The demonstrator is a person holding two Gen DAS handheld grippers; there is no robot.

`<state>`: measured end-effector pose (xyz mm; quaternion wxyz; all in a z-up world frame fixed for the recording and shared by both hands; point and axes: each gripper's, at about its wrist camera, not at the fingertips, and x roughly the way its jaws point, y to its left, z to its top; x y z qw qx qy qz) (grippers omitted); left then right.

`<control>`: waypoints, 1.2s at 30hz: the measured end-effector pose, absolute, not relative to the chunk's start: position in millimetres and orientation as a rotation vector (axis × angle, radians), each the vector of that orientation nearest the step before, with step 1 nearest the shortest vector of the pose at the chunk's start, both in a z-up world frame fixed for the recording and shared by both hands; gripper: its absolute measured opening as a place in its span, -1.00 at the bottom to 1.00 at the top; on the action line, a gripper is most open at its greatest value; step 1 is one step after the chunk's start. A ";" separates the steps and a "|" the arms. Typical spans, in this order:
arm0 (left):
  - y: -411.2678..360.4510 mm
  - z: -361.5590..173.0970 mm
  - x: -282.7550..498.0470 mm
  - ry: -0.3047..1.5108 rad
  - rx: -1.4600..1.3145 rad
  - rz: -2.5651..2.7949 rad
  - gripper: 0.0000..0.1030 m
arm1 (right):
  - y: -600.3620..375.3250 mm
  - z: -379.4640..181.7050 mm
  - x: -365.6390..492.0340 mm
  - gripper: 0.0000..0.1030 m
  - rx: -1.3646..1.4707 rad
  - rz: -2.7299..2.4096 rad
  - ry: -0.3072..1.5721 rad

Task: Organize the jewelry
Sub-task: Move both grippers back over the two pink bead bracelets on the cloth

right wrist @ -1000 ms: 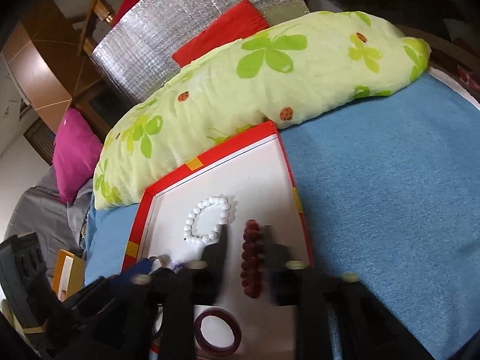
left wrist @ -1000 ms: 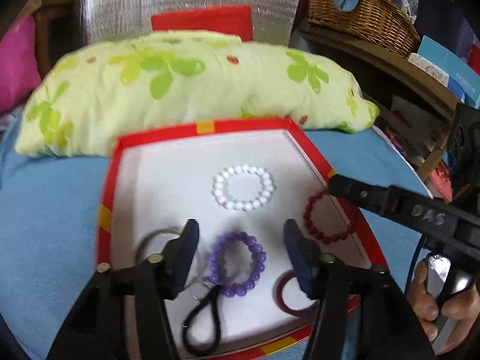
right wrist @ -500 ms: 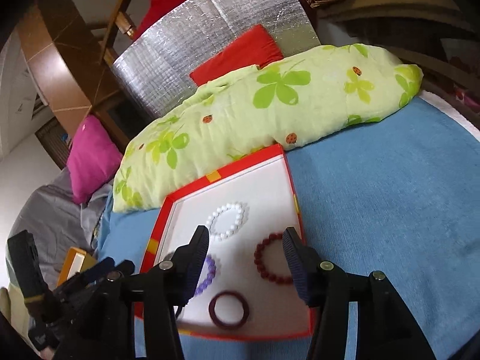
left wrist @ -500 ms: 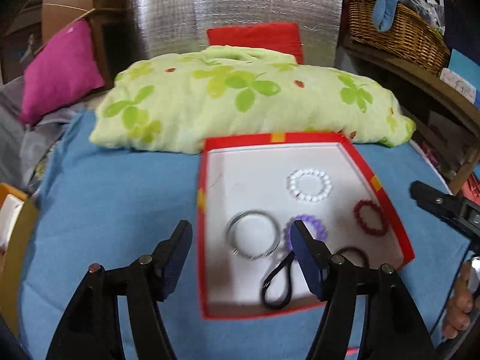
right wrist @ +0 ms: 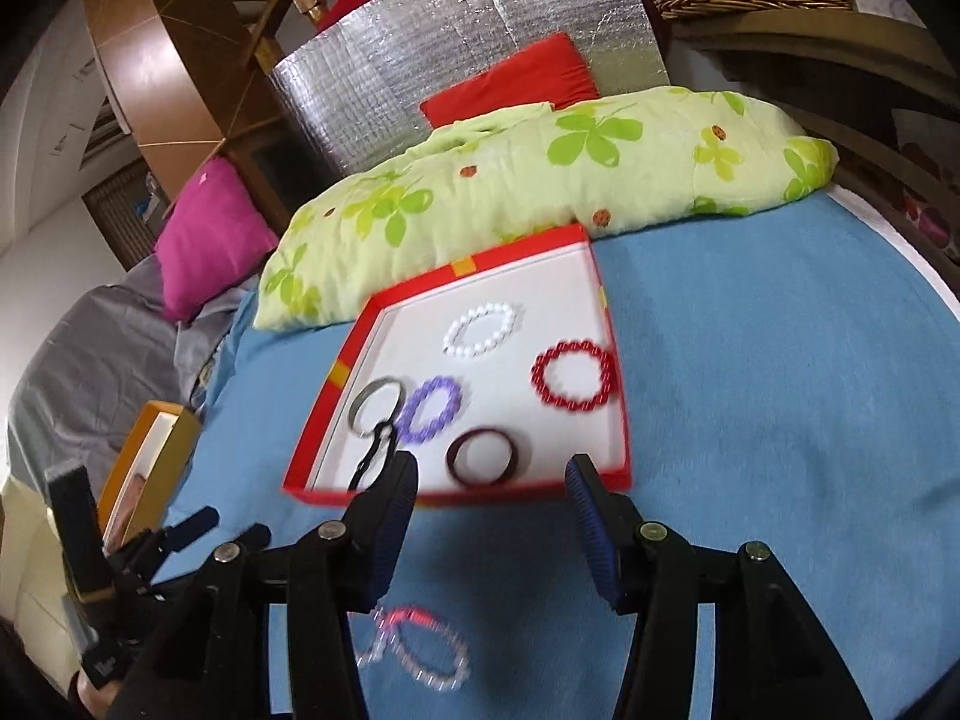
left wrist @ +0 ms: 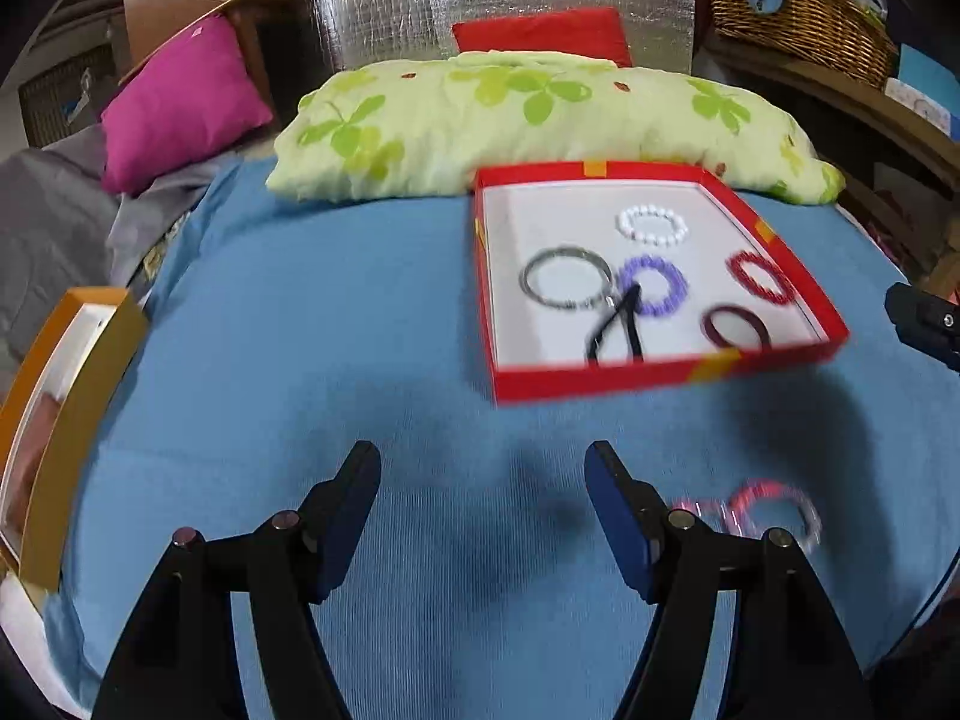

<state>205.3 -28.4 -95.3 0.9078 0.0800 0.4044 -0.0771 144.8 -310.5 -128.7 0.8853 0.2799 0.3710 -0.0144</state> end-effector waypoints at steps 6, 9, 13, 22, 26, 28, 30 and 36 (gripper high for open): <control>-19.0 -99.4 168.6 0.834 0.138 -0.181 0.42 | -284.3 -130.9 116.8 0.07 0.565 0.010 0.811; -20.1 -102.8 162.7 0.839 0.153 -0.188 0.43 | -271.0 -136.6 109.2 0.07 0.526 0.027 0.845; -22.1 -107.5 165.8 0.848 0.165 -0.187 0.43 | -258.8 -148.2 109.8 0.07 0.470 0.034 0.891; -36.1 -111.8 170.4 0.871 0.178 -0.237 0.43 | -239.0 -189.5 136.1 -0.51 0.391 0.032 1.063; -40.7 -112.8 170.9 0.878 0.188 -0.256 0.43 | -230.5 -189.3 138.2 -0.83 0.295 0.011 1.065; -42.5 -113.6 171.0 0.884 0.186 -0.261 0.43 | -230.9 -186.4 136.0 -0.83 0.280 -0.005 1.054; -44.8 -113.7 170.3 0.886 0.184 -0.273 0.43 | -236.4 -182.2 134.0 -0.83 0.272 -0.036 1.037; -58.5 -116.1 167.9 0.898 0.176 -0.343 0.43 | -276.3 -187.9 131.8 -0.83 0.395 -0.144 1.058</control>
